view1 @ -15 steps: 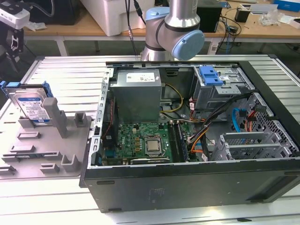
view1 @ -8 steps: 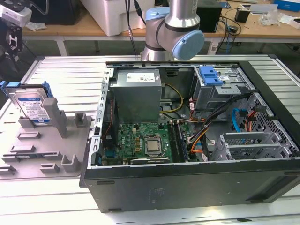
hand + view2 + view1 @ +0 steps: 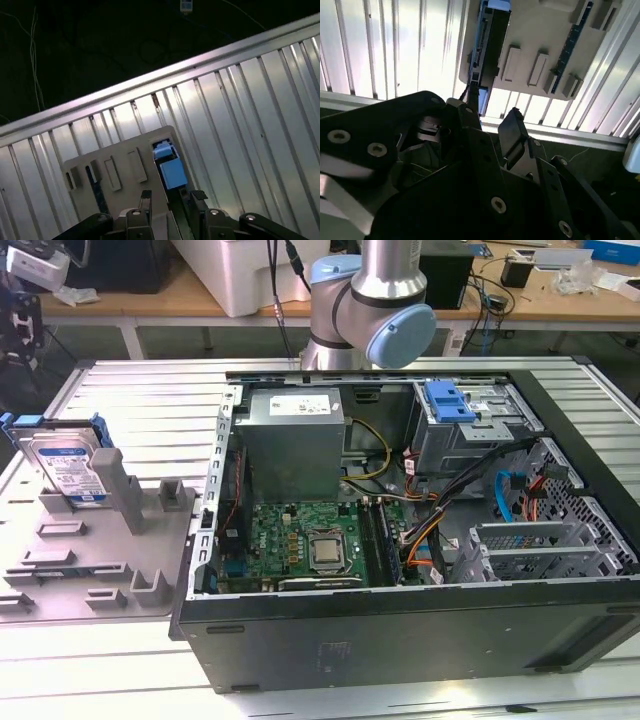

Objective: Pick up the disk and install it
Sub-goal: 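Pick up the disk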

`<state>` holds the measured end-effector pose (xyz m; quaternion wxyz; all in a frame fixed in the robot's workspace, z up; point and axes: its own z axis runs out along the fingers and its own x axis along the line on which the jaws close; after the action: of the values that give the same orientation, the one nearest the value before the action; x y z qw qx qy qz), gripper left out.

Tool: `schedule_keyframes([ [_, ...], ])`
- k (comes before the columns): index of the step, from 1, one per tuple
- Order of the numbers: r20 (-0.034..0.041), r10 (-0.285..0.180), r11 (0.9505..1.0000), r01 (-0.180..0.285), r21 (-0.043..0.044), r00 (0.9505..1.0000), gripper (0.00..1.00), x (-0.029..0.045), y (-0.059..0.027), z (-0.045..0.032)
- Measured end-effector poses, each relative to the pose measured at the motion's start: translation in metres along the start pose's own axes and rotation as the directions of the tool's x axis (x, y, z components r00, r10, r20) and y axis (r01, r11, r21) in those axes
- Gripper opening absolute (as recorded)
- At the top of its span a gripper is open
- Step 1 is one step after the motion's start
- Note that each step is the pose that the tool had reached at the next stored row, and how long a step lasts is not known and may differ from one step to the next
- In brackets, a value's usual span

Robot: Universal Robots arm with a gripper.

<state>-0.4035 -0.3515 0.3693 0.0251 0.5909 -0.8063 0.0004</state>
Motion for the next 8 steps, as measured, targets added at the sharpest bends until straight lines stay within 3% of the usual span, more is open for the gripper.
schedule_keyframes([
  [4, -0.0025, -0.084, 0.9965, 0.084, 0.0034, 0.9965, 0.44, 0.0000, 0.0000, 0.0001],
  [8, -0.0051, -0.163, 0.9867, 0.163, 0.0063, 0.9867, 0.44, 0.0000, 0.0000, 0.0000],
])
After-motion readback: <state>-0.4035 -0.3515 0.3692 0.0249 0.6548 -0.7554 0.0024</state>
